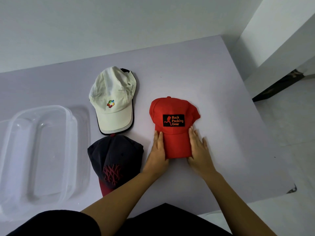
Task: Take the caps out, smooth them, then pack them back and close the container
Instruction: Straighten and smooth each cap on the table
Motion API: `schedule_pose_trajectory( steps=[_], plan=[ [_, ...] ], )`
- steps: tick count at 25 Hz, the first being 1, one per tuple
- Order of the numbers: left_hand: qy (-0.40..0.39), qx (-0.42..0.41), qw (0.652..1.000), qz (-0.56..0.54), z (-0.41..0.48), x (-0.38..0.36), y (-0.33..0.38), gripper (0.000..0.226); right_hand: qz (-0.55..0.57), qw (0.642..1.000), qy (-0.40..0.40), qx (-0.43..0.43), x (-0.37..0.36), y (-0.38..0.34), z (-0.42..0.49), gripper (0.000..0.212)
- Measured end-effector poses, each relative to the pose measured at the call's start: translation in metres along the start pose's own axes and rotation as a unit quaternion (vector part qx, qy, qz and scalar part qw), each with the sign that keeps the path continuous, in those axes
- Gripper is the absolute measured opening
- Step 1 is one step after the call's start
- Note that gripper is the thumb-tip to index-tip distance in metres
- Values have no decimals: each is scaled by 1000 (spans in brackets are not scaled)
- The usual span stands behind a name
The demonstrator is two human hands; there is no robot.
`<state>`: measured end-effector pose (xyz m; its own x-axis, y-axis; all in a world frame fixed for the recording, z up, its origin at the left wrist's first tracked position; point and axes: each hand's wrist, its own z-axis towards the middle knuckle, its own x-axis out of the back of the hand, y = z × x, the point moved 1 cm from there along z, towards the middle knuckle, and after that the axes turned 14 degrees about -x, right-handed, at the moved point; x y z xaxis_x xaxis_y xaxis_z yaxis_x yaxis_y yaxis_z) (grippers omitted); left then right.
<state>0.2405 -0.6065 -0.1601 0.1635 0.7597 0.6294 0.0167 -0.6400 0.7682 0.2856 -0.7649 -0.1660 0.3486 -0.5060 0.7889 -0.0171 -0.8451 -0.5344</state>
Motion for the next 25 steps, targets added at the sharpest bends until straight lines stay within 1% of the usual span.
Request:
schedule_pose_trajectory(
  steps=[2,3,5,8,10,13,15,17,18,20,22,24,25],
  plan=[
    [-19,29,999,36,1,-3,2,78,-76,997,23,-14,-5,8,-1,73],
    [-33,46,997,54,0,-5,4,79,-85,996,16,-35,-8,10,-3,74],
    [-58,51,996,51,-2,-7,4,83,-37,996,-36,-73,-14,11,-7,78],
    [-62,28,998,-16,-4,-5,2,84,59,991,-98,-73,-16,11,-9,79],
    [-71,31,995,-59,-1,-1,2,86,85,987,-116,-74,-16,8,-9,76],
    [-83,41,990,-102,2,5,6,86,94,981,-151,-73,-12,4,-7,72],
    [-69,33,994,-80,1,5,6,86,63,986,-144,-61,-7,3,-7,73],
    [-41,21,999,-24,-3,2,4,84,20,993,-104,-51,-4,6,-7,78],
    [-33,20,999,-16,-5,0,3,82,14,994,-95,-50,-4,6,-8,80],
    [-41,21,998,-42,-4,0,4,80,50,991,-111,-59,-6,3,-10,76],
    [-60,28,994,-93,0,5,9,82,99,980,-152,-78,-5,-2,-10,73],
    [-62,29,992,-107,0,7,9,82,95,978,-168,-78,-2,-3,-8,73],
    [-55,24,995,-83,-2,6,7,81,70,983,-153,-71,-1,-2,-7,74]
  ],
)
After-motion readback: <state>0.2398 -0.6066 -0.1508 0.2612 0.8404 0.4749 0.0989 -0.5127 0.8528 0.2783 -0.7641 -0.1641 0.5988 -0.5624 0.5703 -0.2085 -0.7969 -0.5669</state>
